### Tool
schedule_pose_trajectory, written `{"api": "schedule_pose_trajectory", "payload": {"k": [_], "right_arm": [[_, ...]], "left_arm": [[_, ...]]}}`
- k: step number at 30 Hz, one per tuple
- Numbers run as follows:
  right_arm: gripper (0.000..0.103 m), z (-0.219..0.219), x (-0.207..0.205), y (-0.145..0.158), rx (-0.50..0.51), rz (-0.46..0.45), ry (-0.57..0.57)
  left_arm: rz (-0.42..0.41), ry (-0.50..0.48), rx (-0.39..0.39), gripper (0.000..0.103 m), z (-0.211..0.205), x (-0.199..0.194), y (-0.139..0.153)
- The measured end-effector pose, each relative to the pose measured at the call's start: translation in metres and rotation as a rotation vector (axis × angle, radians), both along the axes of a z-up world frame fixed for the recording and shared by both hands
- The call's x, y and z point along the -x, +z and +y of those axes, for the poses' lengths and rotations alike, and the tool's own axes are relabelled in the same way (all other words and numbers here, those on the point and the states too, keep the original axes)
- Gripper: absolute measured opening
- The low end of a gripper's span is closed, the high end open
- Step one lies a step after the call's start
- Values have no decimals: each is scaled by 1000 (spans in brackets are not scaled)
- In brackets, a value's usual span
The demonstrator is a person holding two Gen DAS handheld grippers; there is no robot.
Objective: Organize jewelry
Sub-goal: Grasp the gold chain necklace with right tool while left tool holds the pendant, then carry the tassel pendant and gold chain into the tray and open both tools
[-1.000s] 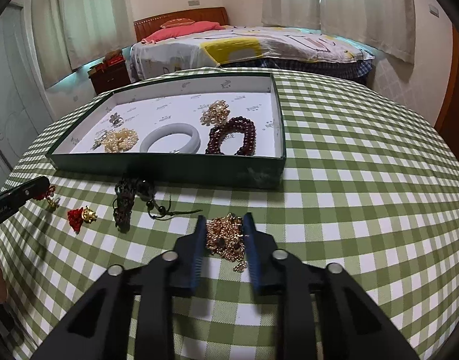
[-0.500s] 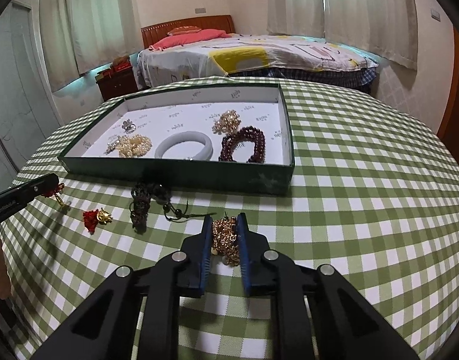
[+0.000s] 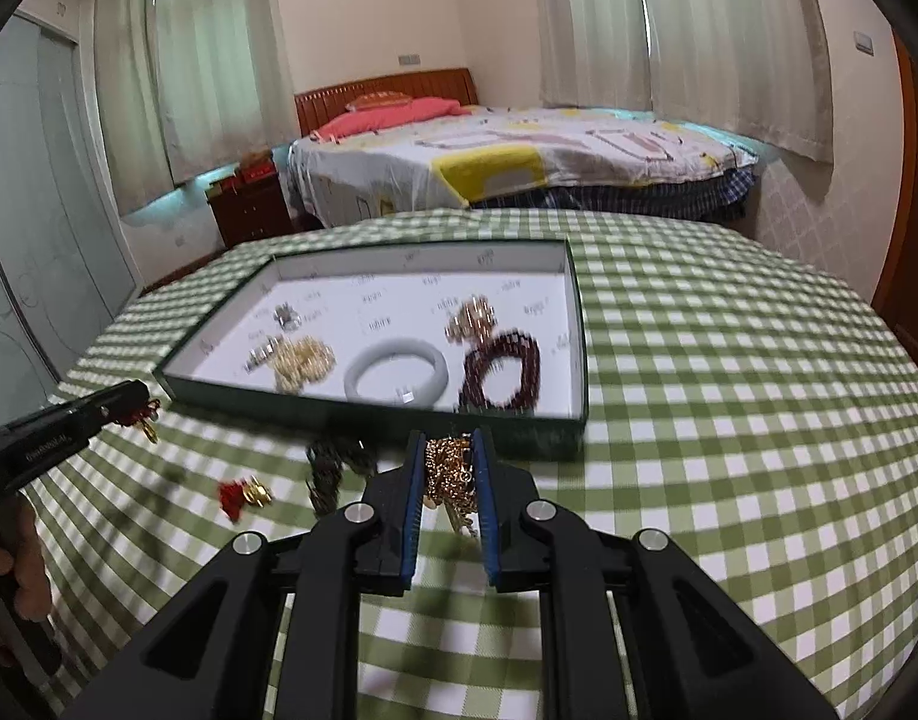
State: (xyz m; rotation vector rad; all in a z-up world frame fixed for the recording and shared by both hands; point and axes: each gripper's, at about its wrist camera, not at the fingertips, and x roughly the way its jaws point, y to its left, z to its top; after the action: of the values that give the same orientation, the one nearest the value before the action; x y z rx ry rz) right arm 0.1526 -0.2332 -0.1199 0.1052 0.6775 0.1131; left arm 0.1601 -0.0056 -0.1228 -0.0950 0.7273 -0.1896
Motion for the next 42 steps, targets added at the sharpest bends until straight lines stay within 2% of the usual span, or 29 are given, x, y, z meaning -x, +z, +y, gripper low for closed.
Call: {"api": "schedule_pose_trajectory", "payload": {"k": [11,17,23,26,32,42], "right_arm": [[17,4,-24,40,-13,-113,18],[17,8,-50,60,-6,-178,27],[17,4,-86,64,-9,-194,19],[17,-1,-107,55,-19,-171,11],[17,1,-141,29,-5,-108,13],[17,17,-178,0,-18,13,53]], "left_arm": [[-94,-40,35,13,-16,-21,41],[-159,-64,38,13,-35,-50,62],[-176,-74,44,13,-52,-89,66],[-159,-75,39,13,-62,-114,59],[-72,-81,0,13,-79,-156,25],[86,-58,-40,13,-82,-198,-18]]}}
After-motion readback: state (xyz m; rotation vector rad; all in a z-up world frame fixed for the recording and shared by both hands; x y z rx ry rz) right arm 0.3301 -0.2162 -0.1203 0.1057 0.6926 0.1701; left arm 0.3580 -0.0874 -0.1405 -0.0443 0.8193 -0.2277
